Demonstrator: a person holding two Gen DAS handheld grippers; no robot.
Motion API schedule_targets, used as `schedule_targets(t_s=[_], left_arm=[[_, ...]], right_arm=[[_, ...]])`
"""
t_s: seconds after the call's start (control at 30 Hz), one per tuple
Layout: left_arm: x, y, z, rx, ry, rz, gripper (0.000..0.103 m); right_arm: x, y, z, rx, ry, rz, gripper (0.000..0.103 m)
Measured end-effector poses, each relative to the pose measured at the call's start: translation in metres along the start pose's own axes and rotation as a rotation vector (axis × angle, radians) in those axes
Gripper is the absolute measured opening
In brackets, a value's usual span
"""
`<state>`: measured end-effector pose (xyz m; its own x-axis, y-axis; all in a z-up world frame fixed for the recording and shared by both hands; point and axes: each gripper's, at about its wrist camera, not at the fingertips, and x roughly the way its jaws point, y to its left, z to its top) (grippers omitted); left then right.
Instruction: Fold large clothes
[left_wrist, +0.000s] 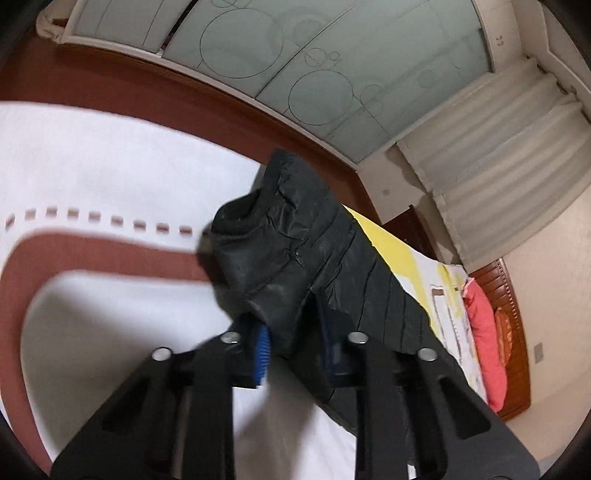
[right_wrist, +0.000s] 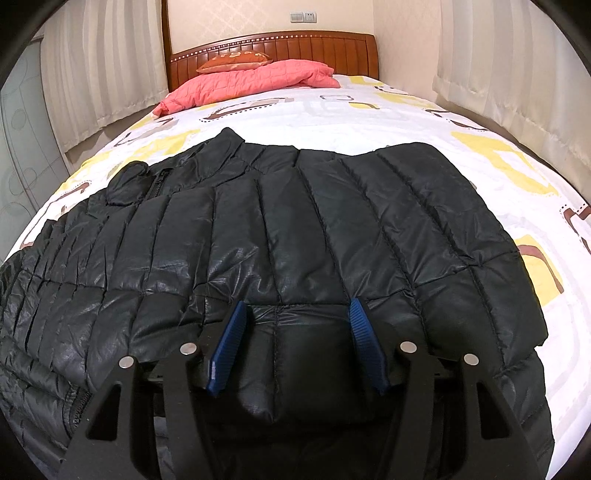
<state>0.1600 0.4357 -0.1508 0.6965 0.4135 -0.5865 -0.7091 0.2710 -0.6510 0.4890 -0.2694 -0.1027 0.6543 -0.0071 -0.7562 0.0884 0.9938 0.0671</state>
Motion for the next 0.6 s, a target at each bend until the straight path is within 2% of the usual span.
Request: schedule_targets(t_s=[0.13, 0.3, 0.37, 0.47, 0.6], left_arm=[[-0.009, -0.033, -0.005, 0.152, -0.053, 0.029, 0.009], [-0.036, -0.112, -0.043, 0.404, -0.101, -0.084, 0.009], [-0.041, -0.144, -0.064, 0.484, -0.088, -0.145, 0.009], [-0.045, -0.192, -0.109, 0.593, -0.018, -0.227, 0.009], [-0.049, -0.238, -0.166, 0.733, 0.042, -0.271, 0.009]], right_arm=[[0.000, 0.000, 0.000, 0.000, -0.001, 0.001, 0.059], [0.000, -0.001, 0.000, 0.001, -0.001, 0.003, 0.059], [0.000, 0.000, 0.000, 0.002, -0.001, 0.003, 0.059], [0.000, 0.000, 0.000, 0.002, -0.002, 0.001, 0.059], [0.000, -0.001, 0.000, 0.008, -0.002, 0.007, 0.059]])
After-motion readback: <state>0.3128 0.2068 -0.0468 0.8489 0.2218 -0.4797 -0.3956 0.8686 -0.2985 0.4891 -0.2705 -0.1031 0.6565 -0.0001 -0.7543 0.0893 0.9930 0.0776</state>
